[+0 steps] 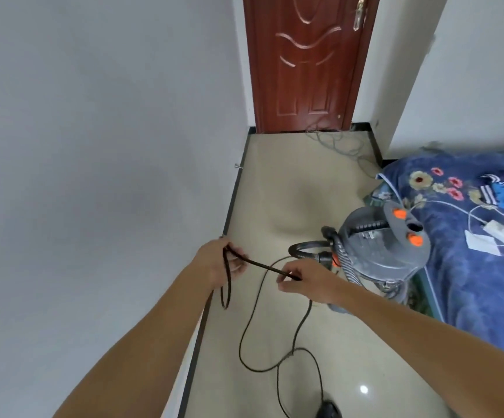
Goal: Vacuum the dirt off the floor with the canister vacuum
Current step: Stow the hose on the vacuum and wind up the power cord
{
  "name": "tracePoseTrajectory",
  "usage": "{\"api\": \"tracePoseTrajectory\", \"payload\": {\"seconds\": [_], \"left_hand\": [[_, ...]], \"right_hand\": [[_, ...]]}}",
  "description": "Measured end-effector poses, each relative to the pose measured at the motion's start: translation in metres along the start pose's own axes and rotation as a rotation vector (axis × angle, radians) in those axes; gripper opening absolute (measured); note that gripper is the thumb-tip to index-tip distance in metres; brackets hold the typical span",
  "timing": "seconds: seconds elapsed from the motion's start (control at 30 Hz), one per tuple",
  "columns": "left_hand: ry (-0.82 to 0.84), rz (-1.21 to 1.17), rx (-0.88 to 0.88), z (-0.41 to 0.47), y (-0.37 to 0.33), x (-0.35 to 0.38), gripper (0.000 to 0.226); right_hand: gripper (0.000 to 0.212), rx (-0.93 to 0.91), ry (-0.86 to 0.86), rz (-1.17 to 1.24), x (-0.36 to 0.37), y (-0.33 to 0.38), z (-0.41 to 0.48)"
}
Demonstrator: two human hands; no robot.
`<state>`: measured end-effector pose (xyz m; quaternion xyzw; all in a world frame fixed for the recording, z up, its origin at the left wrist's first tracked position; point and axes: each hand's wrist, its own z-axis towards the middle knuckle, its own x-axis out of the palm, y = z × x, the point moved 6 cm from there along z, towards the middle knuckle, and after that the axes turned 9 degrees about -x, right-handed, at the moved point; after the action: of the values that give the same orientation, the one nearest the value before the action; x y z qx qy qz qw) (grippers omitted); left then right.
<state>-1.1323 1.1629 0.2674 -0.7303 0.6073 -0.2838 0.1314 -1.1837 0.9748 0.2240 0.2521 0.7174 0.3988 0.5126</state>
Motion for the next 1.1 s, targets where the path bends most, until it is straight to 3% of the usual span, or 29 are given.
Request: {"api": "tracePoseTrajectory", "payload": {"seconds": [0.1,0.2,0.3,0.4,0.5,0.6,0.77,0.83,0.93,1.03,1.1], "left_hand": [[0.054,-0.066,0.079,0.011,-0.071,0.010,0.037],[0.081,0.104,0.148,0.010,-0.132,0.010,0.039],[0.089,0.344,0.195,0.022,-0.165,0.030,0.038],[0.077,0.378,0.238,0.048,-0.197,0.055,0.038],[0.061,0.405,0.246,0.079,-0.240,0.070,0.038],[0.054,0.548,0.280,0.118,-0.292,0.080,0.037],[0.132,0.726,0.314,0.178,-0.385,0.107,0.039],[0.158,0.807,0.316,0.204,-0.388,0.121,0.039],[0.209,0.938,0.277,0.240,-0.362,0.149,0.041],[0.251,0.969,0.176,0.270,-0.331,0.175,0.044],[0.287,0.934,0.078,0.284,-0.312,0.195,0.041]], "right_hand": [[0.017,0.230,-0.114,-0.136,-0.042,-0.078,0.012],[0.020,0.416,-0.037,-0.237,-0.066,-0.139,0.002],[0.028,0.498,-0.088,-0.138,-0.070,-0.167,0.012],[0.022,0.573,-0.133,-0.078,-0.069,-0.182,0.033],[0.031,0.653,-0.129,-0.191,-0.076,-0.196,0.047],[0.030,0.847,-0.327,-0.206,-0.105,-0.220,0.048],[0.036,1.034,-0.745,0.060,-0.156,-0.243,0.036],[0.047,1.018,-0.900,0.196,-0.178,-0.231,0.053],[0.045,0.937,-0.947,0.430,-0.202,-0.183,0.104],[0.027,0.683,-1.016,0.765,-0.238,-0.135,0.149],[0.022,0.492,-1.069,0.854,-0.262,-0.111,0.166]]}}
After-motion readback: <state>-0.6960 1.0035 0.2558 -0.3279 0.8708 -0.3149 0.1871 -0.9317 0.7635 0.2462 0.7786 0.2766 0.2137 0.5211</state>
